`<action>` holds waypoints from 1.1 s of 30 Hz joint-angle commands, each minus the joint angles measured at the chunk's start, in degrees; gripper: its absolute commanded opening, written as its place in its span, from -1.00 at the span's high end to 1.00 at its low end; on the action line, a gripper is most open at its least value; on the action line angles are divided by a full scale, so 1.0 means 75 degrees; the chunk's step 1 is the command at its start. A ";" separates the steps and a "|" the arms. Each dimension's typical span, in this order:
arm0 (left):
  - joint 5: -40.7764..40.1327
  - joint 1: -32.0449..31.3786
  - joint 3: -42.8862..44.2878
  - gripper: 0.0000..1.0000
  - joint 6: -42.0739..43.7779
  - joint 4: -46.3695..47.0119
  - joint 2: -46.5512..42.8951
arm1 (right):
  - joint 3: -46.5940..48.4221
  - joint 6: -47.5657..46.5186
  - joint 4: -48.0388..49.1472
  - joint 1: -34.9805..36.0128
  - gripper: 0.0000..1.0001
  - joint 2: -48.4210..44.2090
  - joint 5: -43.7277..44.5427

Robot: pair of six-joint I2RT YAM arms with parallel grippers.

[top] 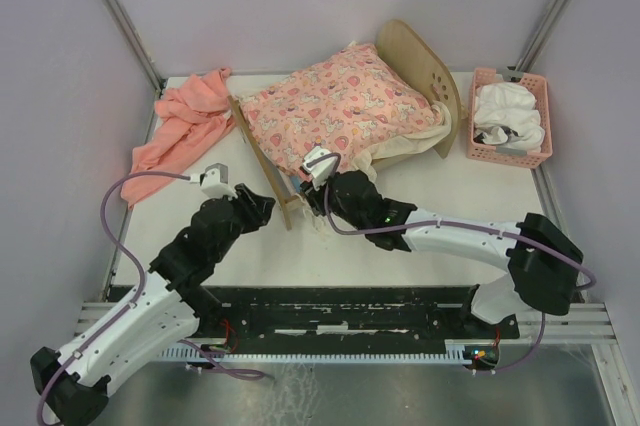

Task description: Set up the pet bed

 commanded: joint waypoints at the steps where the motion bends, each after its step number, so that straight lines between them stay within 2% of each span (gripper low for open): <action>1: 0.0580 0.0441 0.0317 0.04 -0.0468 0.0724 0.0179 | 0.0636 -0.0412 -0.0703 -0.0024 0.03 0.0510 0.0173; 5: 0.1152 0.0910 0.0274 0.05 -0.0577 0.0872 0.0330 | 0.0737 -0.0123 -0.1092 -0.0007 0.16 0.0347 -0.0104; 10: 0.2385 0.1741 0.0084 0.05 -0.0864 0.1421 0.0615 | 0.0772 0.0773 -0.1554 0.0090 0.21 -0.0050 -0.0139; 14: 0.3003 0.2245 0.0078 0.06 -0.0937 0.1681 0.0880 | 0.1156 0.1161 -0.1983 0.0093 0.24 0.0165 -0.0043; 22: 0.3291 0.2798 -0.0009 0.06 -0.0784 0.1659 0.0823 | 0.2031 0.1440 -0.2481 0.0090 0.24 0.0956 0.0544; 33: 0.3473 0.2915 -0.0322 0.06 -0.0727 0.1846 0.0951 | 0.2600 0.1383 -0.3032 0.0103 0.21 0.1783 0.1406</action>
